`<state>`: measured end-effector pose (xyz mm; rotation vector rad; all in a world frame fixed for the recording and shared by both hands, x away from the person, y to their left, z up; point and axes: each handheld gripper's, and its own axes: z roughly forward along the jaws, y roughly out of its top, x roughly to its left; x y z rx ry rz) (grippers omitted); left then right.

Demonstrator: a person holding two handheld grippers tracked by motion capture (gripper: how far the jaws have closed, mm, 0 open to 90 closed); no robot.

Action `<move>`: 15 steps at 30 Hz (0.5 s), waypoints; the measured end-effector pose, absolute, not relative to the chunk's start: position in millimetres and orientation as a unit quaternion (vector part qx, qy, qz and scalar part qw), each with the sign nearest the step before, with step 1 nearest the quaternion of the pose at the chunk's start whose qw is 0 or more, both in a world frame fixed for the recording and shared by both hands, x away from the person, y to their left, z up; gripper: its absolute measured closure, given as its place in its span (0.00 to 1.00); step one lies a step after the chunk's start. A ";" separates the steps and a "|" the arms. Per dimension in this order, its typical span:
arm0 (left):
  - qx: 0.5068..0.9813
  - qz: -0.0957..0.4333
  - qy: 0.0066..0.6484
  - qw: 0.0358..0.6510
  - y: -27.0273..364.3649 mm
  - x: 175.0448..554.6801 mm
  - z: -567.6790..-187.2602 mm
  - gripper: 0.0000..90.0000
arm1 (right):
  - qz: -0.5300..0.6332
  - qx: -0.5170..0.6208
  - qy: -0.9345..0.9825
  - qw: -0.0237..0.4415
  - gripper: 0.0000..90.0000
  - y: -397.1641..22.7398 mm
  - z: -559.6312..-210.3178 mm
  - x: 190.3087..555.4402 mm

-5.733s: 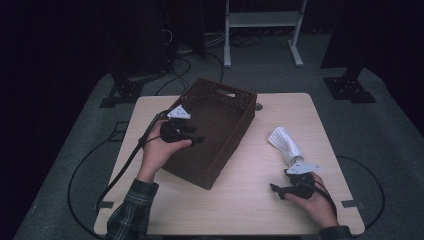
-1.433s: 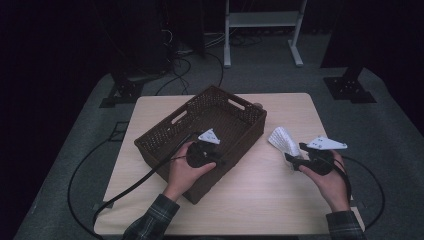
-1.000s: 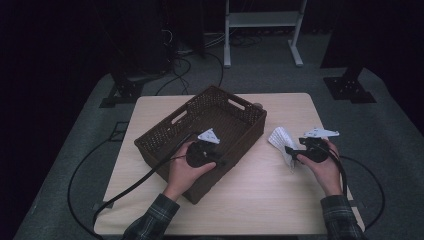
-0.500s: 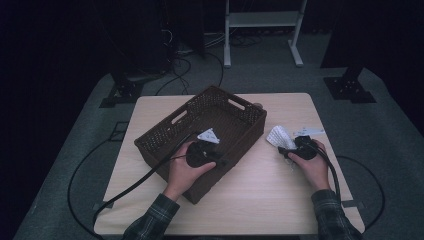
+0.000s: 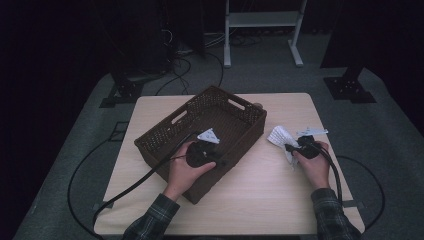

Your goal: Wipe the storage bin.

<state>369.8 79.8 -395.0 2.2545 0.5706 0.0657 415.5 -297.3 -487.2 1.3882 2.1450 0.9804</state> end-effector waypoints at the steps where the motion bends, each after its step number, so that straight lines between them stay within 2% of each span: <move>1: 0.890 0.026 0.225 0.396 79.8 369.8 -395.0 0.72 | 0.351 0.499 0.767 0.198 0.83 -298.8 -486.7 415.9; 15: 0.890 0.026 0.225 0.396 79.8 369.7 -395.0 0.72 | 0.363 0.491 0.764 0.207 0.84 -302.9 -467.4 405.7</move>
